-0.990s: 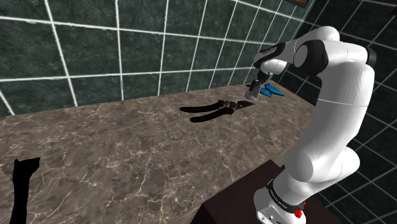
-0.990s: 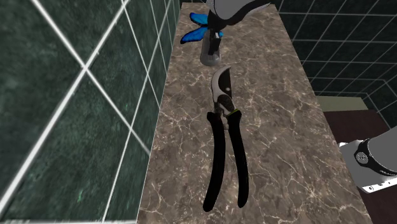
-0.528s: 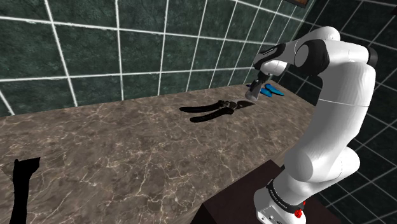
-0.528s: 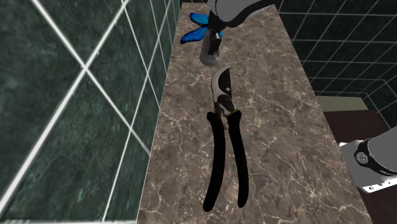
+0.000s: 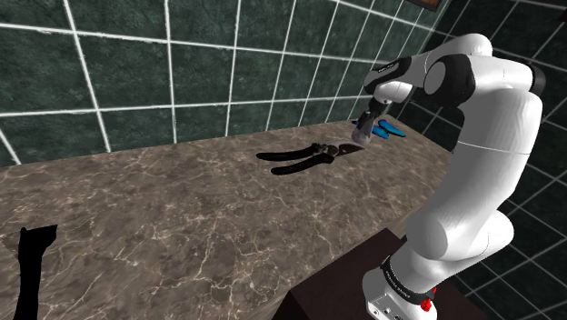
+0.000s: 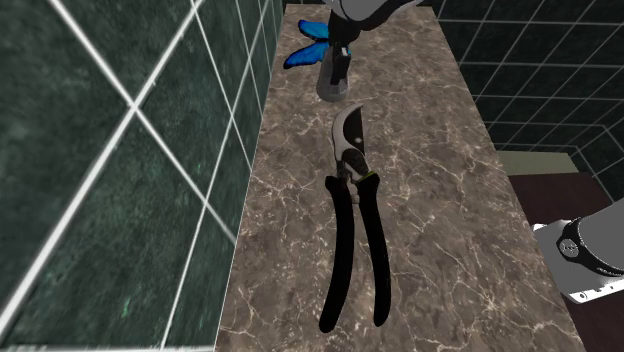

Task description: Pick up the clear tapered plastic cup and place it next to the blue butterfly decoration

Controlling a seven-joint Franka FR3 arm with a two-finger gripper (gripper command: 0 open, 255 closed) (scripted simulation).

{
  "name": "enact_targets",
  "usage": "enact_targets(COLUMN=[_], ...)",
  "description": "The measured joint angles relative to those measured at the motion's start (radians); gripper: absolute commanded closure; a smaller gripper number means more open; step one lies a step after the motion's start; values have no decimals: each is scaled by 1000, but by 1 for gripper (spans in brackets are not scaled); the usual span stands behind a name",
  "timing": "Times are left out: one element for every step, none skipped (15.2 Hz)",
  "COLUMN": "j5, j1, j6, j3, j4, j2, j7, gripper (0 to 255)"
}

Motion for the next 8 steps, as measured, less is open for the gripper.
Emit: enact_targets(j5=[-8,-12,-14,-15,-16,-16,-17,-17], j1=[4,6,8,8,9,9,9,9], j6=[-40,-62,-75,-81,-84,-86,-87,-88], j3=[-3,-3,-3,-4,-4,-4,-4,-4], j4=[1,5,7,8,8,9,9,9], j2=[-15,-20,-23,-25,-26,-26,-27,-27], j7=[6,9,12,13,13,14,14,14], gripper=[0,0,0,0,0,0,0,0])
